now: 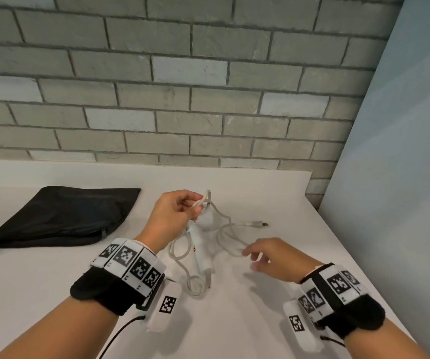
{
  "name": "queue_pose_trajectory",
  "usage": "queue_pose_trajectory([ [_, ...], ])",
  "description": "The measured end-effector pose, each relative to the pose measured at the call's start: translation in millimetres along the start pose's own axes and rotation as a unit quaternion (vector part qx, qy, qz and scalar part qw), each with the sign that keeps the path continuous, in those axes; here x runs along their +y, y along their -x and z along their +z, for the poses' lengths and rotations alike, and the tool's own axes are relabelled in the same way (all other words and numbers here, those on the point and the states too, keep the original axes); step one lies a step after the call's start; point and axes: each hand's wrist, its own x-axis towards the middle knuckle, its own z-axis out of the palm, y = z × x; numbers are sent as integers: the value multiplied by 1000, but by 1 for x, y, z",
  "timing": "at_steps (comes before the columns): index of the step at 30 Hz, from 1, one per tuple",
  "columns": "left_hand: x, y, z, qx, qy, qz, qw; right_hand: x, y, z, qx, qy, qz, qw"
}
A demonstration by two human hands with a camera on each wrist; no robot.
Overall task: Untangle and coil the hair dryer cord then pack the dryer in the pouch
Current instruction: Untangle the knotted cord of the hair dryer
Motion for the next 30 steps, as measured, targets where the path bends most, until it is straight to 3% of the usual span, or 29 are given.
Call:
queue_pose_trajectory([
  [2, 1, 1, 0, -15, -16, 7, 1000, -18, 1, -14, 84, -78, -64, 991],
  [4, 3, 1, 1, -43, -36, 7, 998, -31, -1, -29, 209, -86, -125, 966],
  [6, 5, 3, 4, -79, -55, 4, 995, -40, -6, -37, 271, -81, -176, 943],
  [11, 9, 9, 8, -136, -28, 17, 990, -45, -18, -29, 254, -33, -246, 935],
  [16, 4, 11, 8, -90, 95, -24, 991, -38, -18, -15, 288, -59, -202, 934],
  [21, 6, 9, 3, -53, 338, -106, 934, -32, -13, -2, 223, -186, -150, 945],
  [23, 8, 10, 0, -77, 367, -133, 918, -34, -10, -1, 189, -259, -130, 938],
  [25, 12, 10, -1, -131, 262, -137, 946, -36, -10, 0, 179, -258, -129, 941],
  [27, 15, 10, -1, -189, 61, -109, 974, -38, -12, 2, 178, -199, -145, 953],
  [28, 16, 9, -2, -212, -2, -97, 972, -40, -13, 2, 175, -172, -156, 957],
  [30, 18, 7, -4, -235, -16, -95, 967, -43, -14, 1, 173, -158, -167, 958],
])
